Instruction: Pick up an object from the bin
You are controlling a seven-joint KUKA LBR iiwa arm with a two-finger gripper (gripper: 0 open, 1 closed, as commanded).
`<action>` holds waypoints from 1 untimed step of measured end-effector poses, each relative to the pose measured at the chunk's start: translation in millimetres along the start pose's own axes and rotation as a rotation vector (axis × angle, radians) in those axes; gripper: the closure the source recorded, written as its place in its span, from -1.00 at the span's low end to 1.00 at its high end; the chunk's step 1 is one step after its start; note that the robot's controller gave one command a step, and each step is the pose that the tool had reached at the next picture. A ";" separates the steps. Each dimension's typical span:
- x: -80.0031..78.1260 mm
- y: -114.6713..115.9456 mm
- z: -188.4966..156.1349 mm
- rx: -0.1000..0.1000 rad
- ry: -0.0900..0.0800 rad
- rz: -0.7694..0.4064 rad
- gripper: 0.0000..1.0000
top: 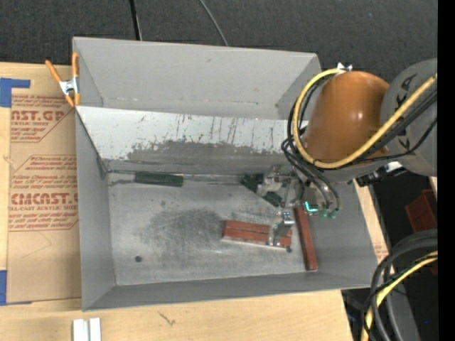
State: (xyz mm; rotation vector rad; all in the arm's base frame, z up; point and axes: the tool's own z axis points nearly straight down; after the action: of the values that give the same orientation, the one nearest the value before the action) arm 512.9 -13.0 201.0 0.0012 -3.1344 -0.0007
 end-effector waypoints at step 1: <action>-1.7 -0.1 -4.3 0.000 -0.008 0.000 -1.00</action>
Offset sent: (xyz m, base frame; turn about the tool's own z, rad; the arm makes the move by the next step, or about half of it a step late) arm 0.0122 0.0088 -0.1310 0.1060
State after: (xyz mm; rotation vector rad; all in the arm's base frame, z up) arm 514.6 -13.1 205.3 0.0017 -3.1426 0.0000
